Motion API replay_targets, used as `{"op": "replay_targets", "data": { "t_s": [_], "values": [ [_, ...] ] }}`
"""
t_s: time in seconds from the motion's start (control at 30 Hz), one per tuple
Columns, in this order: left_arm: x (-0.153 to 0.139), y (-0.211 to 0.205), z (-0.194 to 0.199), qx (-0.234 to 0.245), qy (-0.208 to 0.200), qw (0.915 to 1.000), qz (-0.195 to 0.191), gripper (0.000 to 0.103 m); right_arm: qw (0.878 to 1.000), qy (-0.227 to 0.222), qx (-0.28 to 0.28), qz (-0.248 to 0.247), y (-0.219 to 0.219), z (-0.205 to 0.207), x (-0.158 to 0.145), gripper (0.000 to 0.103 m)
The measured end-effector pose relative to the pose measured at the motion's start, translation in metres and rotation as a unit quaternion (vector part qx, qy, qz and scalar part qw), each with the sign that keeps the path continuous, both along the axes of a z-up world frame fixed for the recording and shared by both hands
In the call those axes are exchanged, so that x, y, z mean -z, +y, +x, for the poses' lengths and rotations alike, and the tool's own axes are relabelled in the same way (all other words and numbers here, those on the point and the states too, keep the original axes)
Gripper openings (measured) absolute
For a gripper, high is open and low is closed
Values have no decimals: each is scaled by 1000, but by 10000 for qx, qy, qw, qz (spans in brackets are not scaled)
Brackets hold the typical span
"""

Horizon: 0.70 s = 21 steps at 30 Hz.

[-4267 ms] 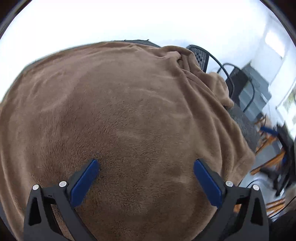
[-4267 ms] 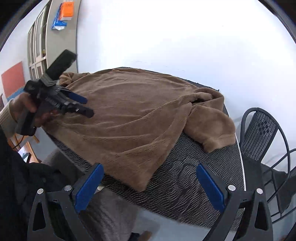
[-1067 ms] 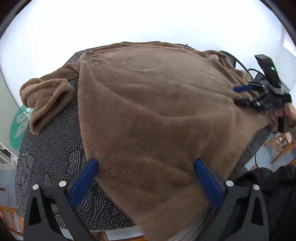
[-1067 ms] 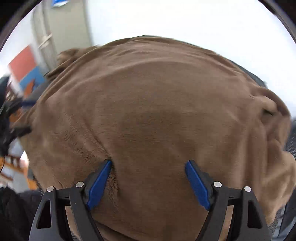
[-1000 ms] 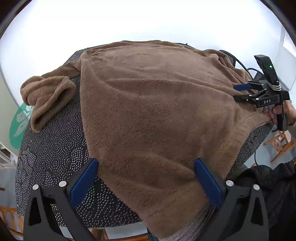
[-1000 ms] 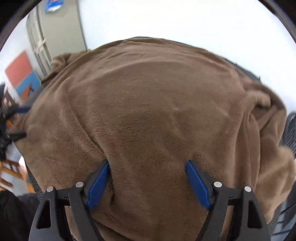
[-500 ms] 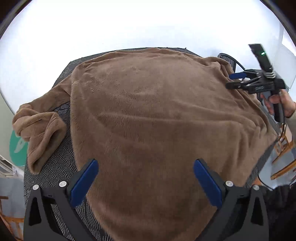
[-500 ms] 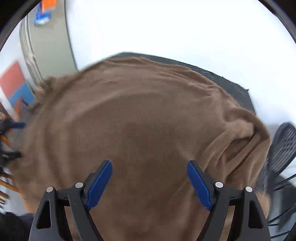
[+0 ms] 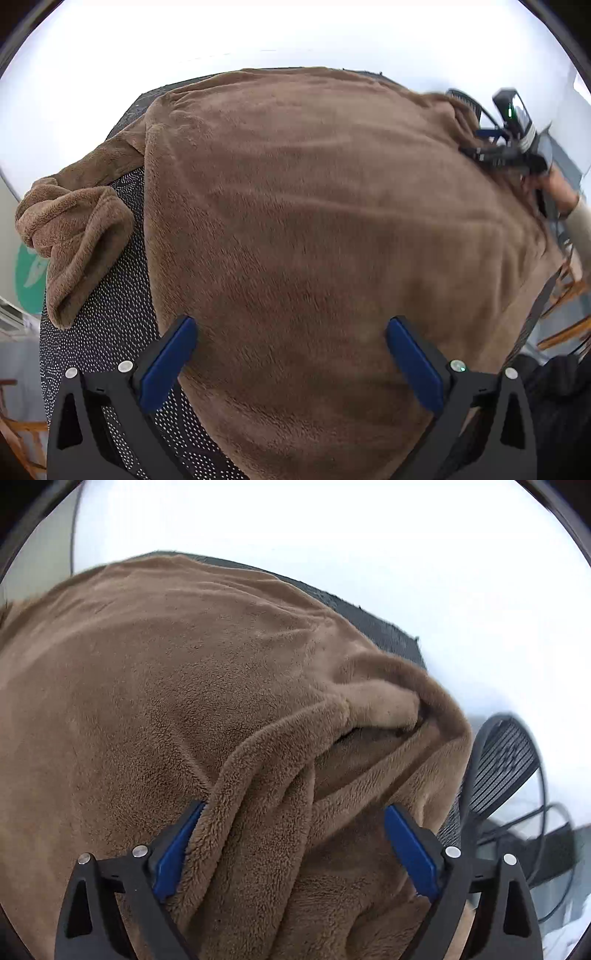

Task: Fold clothes

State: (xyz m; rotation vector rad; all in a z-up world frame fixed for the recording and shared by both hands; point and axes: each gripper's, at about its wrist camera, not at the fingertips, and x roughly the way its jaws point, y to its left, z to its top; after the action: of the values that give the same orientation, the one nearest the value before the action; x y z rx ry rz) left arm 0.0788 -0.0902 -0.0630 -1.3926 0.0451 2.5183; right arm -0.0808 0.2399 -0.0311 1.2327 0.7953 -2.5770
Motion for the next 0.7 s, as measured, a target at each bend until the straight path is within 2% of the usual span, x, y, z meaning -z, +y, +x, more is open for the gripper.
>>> {"op": "replay_targets", "data": {
  "t_s": [0.1, 0.2, 0.3, 0.37, 0.47, 0.53, 0.63, 0.7],
  "values": [
    [-17, -1, -11, -99, 199, 9997, 49, 103, 10000, 17, -30, -37, -11, 3, -12, 96],
    [-24, 1, -41, -176, 314, 9993, 46, 103, 9944, 36, -602, -863, -32, 13, -40, 96],
    [-23, 2, -75, -200, 331, 9992, 90, 103, 9826, -383, -1139, -1415, -55, 4, -42, 96],
    [-18, 2, -98, -270, 260, 9992, 131, 103, 9741, -816, -1358, -1614, -65, -15, -28, 96],
    [-2, -1, -125, -405, -22, 9989, 247, 103, 9723, -1262, -1247, -1524, -58, -41, -1, 96],
    [9, -3, -135, -447, -184, 9985, 258, 103, 9726, -1250, -1201, -1549, -39, -44, 3, 97],
    [21, 0, -133, -380, -153, 9991, -114, 103, 9822, -1109, -725, -1329, -13, -59, 4, 97],
    [24, 8, -128, -219, -17, 9988, -447, 103, 9806, -1155, -542, -1488, 8, -68, 5, 97]
  ]
}}
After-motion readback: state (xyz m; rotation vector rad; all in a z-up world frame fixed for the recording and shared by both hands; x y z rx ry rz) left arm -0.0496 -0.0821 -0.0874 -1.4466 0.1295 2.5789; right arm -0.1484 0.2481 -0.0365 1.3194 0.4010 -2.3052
